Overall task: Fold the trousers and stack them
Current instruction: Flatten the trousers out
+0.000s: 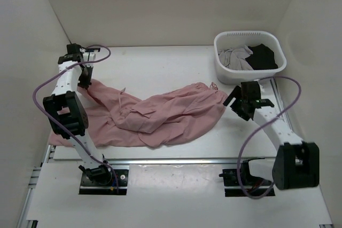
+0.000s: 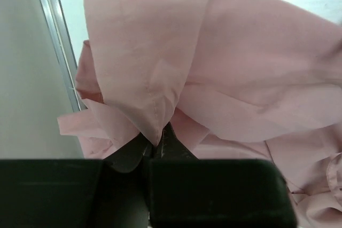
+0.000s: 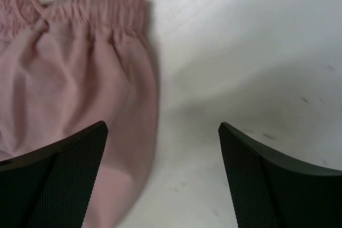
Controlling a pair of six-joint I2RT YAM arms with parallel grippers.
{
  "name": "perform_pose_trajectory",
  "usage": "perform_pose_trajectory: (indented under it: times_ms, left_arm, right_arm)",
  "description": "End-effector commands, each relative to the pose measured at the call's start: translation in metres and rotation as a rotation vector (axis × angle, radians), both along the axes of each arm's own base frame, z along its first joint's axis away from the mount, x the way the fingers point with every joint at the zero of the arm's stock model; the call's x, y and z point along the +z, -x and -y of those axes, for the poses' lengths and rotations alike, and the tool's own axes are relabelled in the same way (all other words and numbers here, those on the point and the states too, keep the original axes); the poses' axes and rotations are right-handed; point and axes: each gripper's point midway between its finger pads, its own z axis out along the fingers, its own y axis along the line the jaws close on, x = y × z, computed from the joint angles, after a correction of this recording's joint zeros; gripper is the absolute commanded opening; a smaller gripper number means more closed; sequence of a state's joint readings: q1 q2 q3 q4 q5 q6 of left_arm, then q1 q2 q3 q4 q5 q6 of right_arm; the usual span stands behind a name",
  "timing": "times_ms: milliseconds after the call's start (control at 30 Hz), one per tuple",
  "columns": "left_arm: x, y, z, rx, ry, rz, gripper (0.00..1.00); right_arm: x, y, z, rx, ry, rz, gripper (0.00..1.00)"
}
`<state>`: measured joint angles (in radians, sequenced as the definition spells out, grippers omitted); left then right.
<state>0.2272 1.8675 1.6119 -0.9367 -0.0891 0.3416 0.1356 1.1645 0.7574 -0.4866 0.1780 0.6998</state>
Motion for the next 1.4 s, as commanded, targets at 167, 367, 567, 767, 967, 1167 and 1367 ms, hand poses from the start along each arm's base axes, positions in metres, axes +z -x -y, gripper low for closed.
perform_pose_trajectory:
  times_ms: [167, 367, 567, 767, 967, 1167, 1367]
  left_arm:
    - [0.023, -0.015, 0.004, 0.009, 0.034, 0.081, 0.14]
    - [0.035, -0.015, -0.002, 0.022, 0.004, 0.097, 0.14]
    - [0.057, -0.001, -0.045, 0.094, -0.093, 0.114, 0.14]
    - [0.053, 0.018, -0.043, 0.056, -0.048, 0.073, 0.14]
    - [0.015, 0.047, 0.004, -0.030, 0.091, -0.049, 0.14]
    - [0.015, 0.049, 0.001, -0.002, 0.074, -0.044, 0.14]
    - [0.026, 0.035, -0.001, 0.001, 0.075, -0.005, 0.14]
  right_arm:
    - [-0.023, -0.098, -0.060, 0.156, -0.153, 0.095, 0.88]
    - [-0.072, -0.084, -0.057, 0.089, -0.142, -0.100, 0.45]
    - [-0.072, 0.010, 0.011, -0.207, -0.064, -0.270, 0.00]
    - [-0.037, 0.119, 0.061, -0.435, 0.101, -0.349, 0.07]
    - [0.013, 0.110, 0.069, -0.314, 0.180, -0.261, 0.95]
    - [0.103, 0.021, 0.018, 0.058, 0.233, 0.047, 0.84]
    - [0.063, -0.089, -0.046, 0.120, 0.166, -0.062, 0.88]
